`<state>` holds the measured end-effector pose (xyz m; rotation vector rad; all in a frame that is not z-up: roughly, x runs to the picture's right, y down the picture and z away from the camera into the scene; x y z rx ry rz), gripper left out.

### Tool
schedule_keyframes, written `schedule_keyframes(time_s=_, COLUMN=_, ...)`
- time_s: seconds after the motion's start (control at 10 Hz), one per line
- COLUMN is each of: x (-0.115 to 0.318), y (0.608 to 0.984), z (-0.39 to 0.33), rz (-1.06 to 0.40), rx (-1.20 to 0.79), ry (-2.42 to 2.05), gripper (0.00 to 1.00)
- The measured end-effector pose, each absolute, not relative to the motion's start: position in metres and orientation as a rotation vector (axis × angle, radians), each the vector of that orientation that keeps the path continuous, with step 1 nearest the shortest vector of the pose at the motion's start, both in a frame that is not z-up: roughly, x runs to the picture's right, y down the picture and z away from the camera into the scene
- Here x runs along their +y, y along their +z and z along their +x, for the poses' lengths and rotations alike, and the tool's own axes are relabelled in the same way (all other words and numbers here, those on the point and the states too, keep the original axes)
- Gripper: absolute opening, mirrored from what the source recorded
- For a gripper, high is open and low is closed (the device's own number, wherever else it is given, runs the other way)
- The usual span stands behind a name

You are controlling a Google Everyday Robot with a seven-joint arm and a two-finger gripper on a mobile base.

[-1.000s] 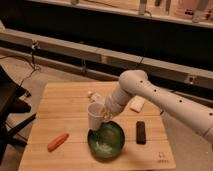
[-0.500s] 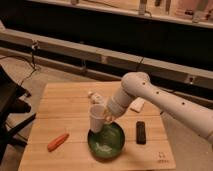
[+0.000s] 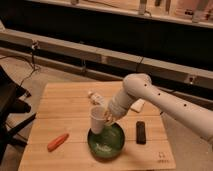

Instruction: Place the ceramic cup in the ceramic bowl

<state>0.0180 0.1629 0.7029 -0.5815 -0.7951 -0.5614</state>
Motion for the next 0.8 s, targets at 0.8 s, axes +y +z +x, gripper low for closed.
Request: schedule_keyframes(time_s=0.8, x=0.1714, y=0.7061, z=0.0260, rz=-0.588, rx=-0.795, ry=-0.540, gripper=0.00)
